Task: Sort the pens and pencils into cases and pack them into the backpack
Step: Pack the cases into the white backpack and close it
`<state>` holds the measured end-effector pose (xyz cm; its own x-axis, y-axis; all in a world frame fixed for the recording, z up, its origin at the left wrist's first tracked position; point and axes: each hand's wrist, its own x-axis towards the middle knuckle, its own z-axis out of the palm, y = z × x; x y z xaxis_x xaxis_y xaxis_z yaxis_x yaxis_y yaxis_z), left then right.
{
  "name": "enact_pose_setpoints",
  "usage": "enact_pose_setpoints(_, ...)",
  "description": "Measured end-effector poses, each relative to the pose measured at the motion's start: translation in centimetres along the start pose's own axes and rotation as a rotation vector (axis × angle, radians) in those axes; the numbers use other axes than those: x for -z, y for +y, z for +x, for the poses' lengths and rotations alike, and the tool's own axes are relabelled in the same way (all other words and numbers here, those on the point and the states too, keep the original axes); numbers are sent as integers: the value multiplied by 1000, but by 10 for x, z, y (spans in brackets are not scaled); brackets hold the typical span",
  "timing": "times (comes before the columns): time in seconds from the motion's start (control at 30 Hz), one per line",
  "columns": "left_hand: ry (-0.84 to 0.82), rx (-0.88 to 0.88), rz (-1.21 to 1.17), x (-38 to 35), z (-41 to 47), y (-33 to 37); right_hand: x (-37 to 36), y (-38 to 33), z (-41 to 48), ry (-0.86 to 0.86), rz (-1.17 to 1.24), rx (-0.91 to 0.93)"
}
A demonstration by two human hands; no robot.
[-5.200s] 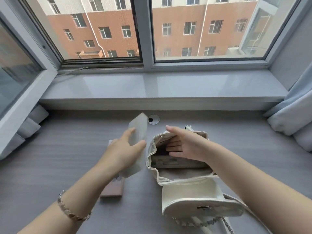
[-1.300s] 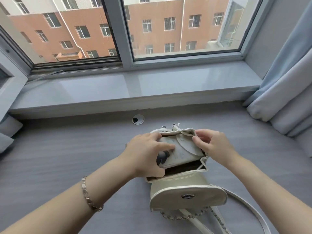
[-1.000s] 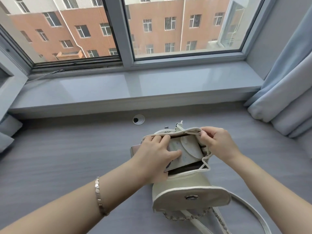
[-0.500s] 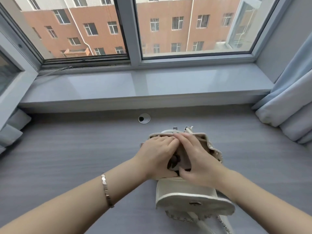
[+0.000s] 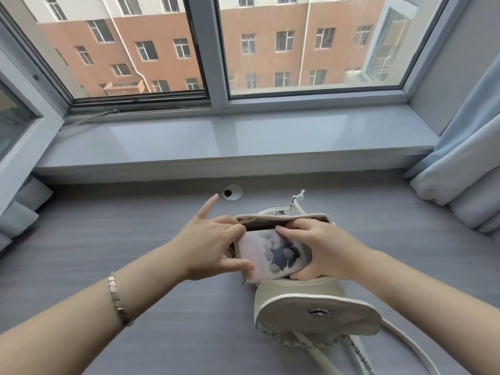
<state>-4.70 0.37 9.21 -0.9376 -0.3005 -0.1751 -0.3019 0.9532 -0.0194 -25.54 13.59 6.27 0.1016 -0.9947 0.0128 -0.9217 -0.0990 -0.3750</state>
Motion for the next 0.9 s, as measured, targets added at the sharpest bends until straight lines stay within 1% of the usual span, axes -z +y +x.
enact_pose_setpoints(0.1, 79, 25, -20, -2, -11, 1, 4, 3, 8, -45, 29, -38)
enact_pose_setpoints(0.13, 127, 20, 9, -4, -14, 2, 6, 4, 10, -60, 31, -58)
enact_pose_setpoints(0.2, 287, 9, 61, -10, -18, 5, 10, 6, 15, -105, -2, -86)
enact_pose_setpoints(0.27, 369, -1, 20, -16, -20, 7, 12, 6, 22, -148, -64, -99)
enact_pose_setpoints(0.33, 344, -12, -11, -20, -21, 9, 12, 6, 27, -191, -135, -89)
enact_pose_setpoints(0.43, 177, 36, -86, -23, -21, 14, 15, 5, 32, -238, -146, -77)
enact_pose_setpoints(0.5, 80, 128, -242, -29, -21, 19, 18, 8, 32, -272, -95, -64)
enact_pose_setpoints(0.57, 28, 189, -380, -35, -22, 23, 22, 12, 32, -295, -19, -55)
enact_pose_setpoints(0.63, 26, 194, -403, -38, -23, 25, 23, 14, 30, -306, 17, -36)
enact_pose_setpoints(0.7, 69, 168, -395, -38, -23, 25, 21, 16, 28, -313, 23, 3)
enact_pose_setpoints(0.73, 100, 126, -386, -37, -24, 23, 20, 17, 28, -306, 31, 16)
enact_pose_setpoints(0.83, 233, -82, -267, -35, -23, 20, 22, 22, 28, -314, 28, 30)
enact_pose_setpoints(0.9, 260, -125, -210, -35, -24, 21, 19, 23, 29, -338, -6, 44)
